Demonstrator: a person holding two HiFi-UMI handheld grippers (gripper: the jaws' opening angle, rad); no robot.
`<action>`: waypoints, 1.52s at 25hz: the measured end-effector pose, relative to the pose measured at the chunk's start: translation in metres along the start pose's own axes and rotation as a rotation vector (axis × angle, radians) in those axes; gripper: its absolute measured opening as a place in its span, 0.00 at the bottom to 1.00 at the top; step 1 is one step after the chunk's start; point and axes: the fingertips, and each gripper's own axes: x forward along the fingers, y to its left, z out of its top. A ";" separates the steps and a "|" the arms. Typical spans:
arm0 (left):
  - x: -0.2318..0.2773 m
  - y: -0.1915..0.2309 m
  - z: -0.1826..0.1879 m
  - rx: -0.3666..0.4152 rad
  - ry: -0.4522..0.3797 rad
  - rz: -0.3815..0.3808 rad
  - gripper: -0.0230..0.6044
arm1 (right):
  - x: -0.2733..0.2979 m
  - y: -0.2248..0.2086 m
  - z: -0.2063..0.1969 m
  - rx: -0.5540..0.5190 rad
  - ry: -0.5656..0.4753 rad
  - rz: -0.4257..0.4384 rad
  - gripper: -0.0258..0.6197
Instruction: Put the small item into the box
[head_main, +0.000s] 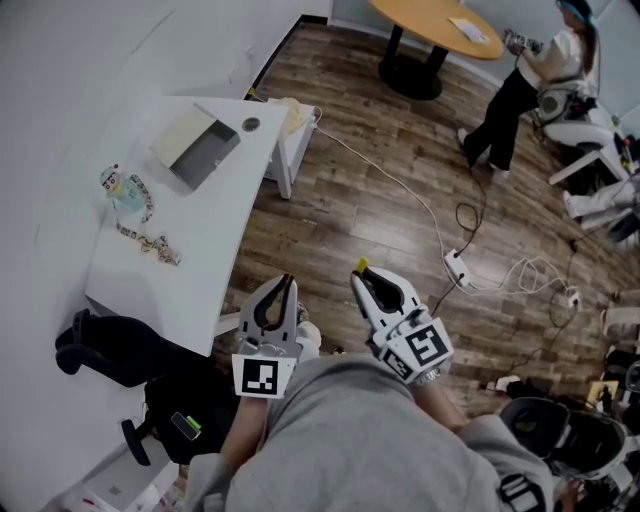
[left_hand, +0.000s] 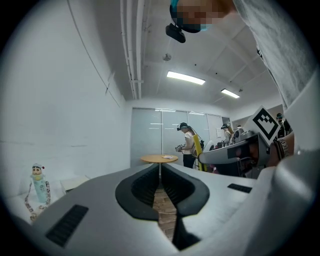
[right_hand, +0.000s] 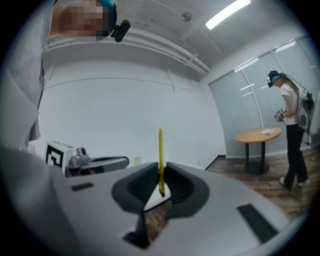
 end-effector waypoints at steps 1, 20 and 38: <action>0.005 0.005 0.002 0.002 -0.004 -0.004 0.11 | 0.006 -0.002 0.001 0.000 0.000 -0.004 0.15; 0.043 0.115 0.007 0.011 -0.023 0.012 0.11 | 0.123 0.015 0.014 -0.001 -0.001 0.026 0.15; 0.027 0.165 0.000 -0.002 -0.019 0.167 0.11 | 0.175 0.031 0.011 -0.023 0.043 0.154 0.15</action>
